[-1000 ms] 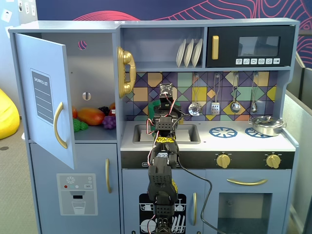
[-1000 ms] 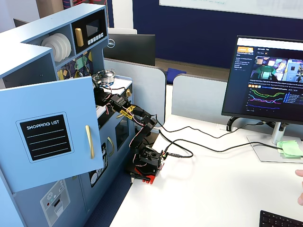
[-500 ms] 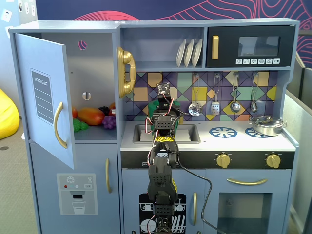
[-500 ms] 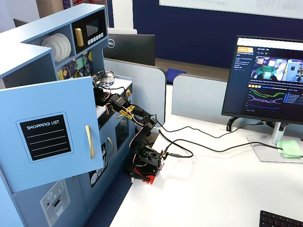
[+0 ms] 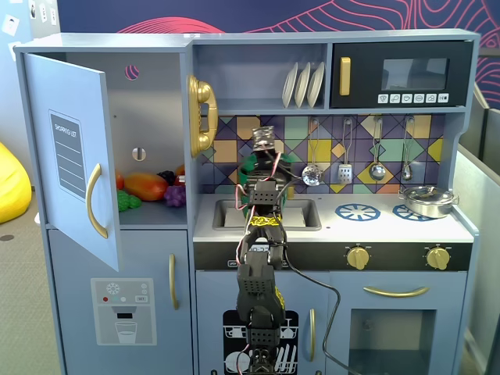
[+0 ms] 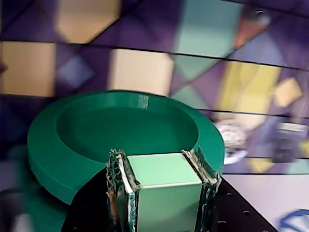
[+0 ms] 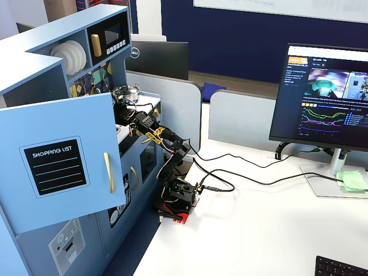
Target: Take off the lid from the green recipient and place it on the counter
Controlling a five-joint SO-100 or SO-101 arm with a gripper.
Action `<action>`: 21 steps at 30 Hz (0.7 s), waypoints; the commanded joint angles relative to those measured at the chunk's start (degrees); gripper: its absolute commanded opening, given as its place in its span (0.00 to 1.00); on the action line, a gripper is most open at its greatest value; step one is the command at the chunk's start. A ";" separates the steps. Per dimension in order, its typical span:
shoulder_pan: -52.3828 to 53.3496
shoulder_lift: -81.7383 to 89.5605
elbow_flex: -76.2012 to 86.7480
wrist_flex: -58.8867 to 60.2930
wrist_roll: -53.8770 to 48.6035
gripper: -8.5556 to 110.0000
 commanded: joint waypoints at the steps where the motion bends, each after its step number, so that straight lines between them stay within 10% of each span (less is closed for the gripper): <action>1: 6.77 3.60 -6.06 -0.09 2.02 0.07; 21: 26.37 -1.32 13.80 -19.42 2.37 0.07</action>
